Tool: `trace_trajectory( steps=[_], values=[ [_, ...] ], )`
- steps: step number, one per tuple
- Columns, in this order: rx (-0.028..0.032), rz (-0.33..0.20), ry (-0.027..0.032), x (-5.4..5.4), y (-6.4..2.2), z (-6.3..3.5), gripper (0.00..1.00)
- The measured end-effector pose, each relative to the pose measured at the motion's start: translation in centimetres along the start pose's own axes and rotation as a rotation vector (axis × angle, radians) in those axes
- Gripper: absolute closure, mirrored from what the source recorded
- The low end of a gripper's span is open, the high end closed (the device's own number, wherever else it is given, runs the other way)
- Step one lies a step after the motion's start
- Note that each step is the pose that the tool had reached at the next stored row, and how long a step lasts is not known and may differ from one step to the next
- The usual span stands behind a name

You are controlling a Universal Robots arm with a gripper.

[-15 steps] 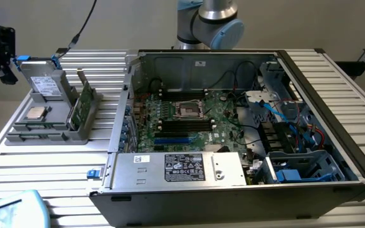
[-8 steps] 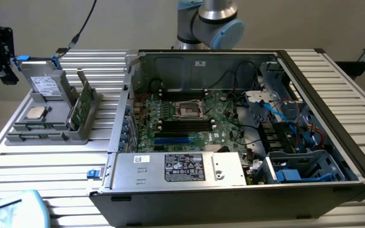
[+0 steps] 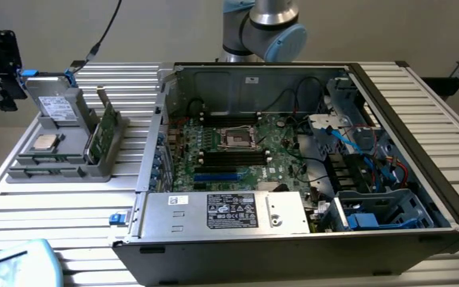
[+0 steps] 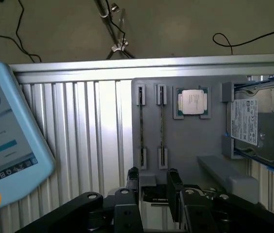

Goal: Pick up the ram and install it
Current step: 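Pick up the ram and move it above insertion slot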

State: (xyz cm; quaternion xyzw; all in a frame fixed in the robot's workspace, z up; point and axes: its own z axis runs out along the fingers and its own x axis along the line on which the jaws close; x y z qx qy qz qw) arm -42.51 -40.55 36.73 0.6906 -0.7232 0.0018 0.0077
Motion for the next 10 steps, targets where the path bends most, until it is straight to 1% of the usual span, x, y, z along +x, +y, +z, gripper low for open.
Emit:
trace_trajectory(
  steps=[1,7,10],
  values=[
    [0.0000,0.000,0.0000,0.0,0.04,0.17,0.63],
    [0.0001,-0.004,0.0000,0.0,0.47,1.26,0.63],
    [0.0005,-0.029,0.0002,0.0,0.74,1.81,0.63]
  ],
)
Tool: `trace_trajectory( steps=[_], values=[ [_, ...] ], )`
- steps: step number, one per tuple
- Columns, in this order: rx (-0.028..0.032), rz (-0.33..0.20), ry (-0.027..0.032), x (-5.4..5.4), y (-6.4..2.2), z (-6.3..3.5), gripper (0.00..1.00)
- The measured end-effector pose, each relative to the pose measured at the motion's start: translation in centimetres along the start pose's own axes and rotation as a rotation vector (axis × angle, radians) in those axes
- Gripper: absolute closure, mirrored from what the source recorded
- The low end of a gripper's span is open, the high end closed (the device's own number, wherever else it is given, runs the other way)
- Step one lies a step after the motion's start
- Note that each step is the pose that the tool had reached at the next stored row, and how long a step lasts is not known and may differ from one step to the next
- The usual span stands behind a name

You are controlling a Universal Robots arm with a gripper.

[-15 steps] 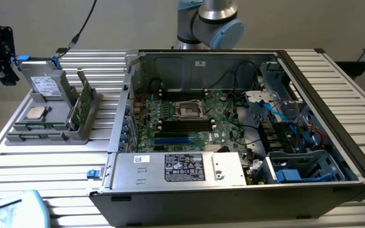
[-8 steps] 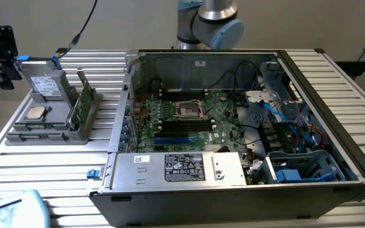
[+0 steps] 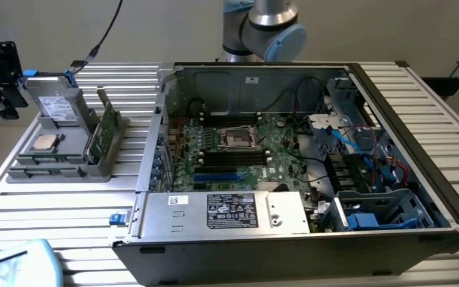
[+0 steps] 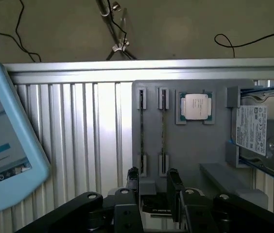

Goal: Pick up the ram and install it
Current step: 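Pick up the ram and move it above insertion slot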

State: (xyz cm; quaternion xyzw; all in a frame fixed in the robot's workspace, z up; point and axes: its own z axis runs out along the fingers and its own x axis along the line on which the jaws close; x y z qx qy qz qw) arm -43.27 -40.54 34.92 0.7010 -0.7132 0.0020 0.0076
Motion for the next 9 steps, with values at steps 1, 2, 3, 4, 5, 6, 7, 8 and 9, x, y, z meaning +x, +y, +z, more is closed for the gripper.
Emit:
trace_trajectory(
  steps=[1,2,3,4,5,6,7,8,9],
  values=[
    [0.0001,-0.013,0.0001,0.0,0.06,0.18,0.63],
    [0.0004,-0.027,0.0003,0.0,0.08,0.37,0.63],
    [0.0006,-0.041,0.0003,0.0,0.09,0.54,0.63],
    [0.0007,-0.057,0.0005,0.0,0.11,0.73,0.63],
    [0.0010,-0.070,0.0006,0.0,0.12,0.92,0.63],
    [0.0010,-0.079,0.0006,0.0,0.13,1.09,0.63],
    [0.0011,-0.084,0.0007,0.0,0.13,1.28,0.63],
    [0.0011,-0.086,0.0008,0.0,0.15,1.45,0.63],
    [0.0013,-0.089,0.0007,0.0,0.16,1.64,0.63]
  ],
)
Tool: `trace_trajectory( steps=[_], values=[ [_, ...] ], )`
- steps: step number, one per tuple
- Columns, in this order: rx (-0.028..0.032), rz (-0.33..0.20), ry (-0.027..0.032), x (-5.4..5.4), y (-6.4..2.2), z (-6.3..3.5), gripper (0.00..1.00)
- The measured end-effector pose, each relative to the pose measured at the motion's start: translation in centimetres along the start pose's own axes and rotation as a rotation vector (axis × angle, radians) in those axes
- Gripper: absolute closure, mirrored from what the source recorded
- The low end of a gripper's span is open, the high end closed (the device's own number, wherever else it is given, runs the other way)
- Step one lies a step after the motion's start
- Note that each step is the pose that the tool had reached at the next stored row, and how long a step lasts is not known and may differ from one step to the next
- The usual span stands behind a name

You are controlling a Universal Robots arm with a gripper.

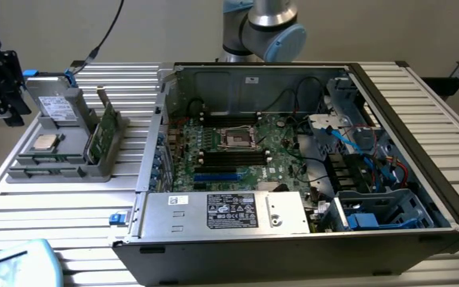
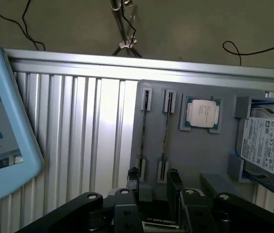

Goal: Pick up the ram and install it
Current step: 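Pick up the ram and move it above insertion slot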

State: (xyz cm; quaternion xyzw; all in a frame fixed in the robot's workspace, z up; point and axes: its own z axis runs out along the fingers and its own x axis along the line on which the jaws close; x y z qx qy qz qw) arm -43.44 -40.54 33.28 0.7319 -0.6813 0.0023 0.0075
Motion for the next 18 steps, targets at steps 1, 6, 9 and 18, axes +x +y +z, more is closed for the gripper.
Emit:
trace_trajectory(
  steps=[1,6,9,18],
  values=[
    [-0.0001,-0.002,0.0001,0.0,0.02,0.18,0.63],
    [-0.0001,-0.010,0.0001,0.0,0.19,1.07,0.63],
    [0.0001,-0.015,0.0001,0.0,0.32,1.63,0.63],
    [0.0005,-0.041,0.0004,0.2,0.42,3.27,0.63]
  ],
)
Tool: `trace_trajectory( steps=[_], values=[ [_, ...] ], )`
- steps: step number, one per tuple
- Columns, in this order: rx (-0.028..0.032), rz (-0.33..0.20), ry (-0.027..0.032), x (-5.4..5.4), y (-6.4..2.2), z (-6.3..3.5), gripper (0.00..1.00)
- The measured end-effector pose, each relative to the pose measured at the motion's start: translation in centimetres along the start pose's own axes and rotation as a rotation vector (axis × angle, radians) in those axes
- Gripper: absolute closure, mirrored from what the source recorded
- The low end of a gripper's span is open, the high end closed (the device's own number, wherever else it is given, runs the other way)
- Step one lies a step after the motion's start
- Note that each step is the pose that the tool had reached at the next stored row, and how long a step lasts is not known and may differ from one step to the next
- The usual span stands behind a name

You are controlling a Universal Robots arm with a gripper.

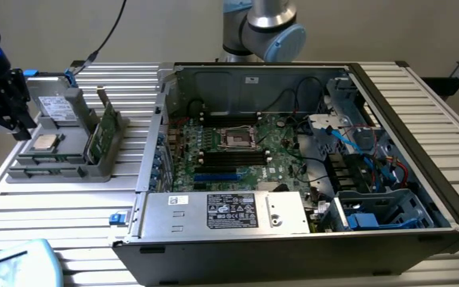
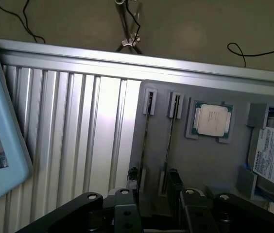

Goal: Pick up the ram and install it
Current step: 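Pick up the ram and move it above insertion slot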

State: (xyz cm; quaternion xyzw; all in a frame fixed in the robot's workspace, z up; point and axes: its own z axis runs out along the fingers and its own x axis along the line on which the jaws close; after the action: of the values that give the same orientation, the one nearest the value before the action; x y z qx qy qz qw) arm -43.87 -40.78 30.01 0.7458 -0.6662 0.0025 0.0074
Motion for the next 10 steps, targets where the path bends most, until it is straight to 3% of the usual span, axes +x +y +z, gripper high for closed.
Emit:
trace_trajectory(
  steps=[10],
  values=[
    [0.0000,-0.005,0.0001,0.5,0.22,1.83,0.63]
  ],
)
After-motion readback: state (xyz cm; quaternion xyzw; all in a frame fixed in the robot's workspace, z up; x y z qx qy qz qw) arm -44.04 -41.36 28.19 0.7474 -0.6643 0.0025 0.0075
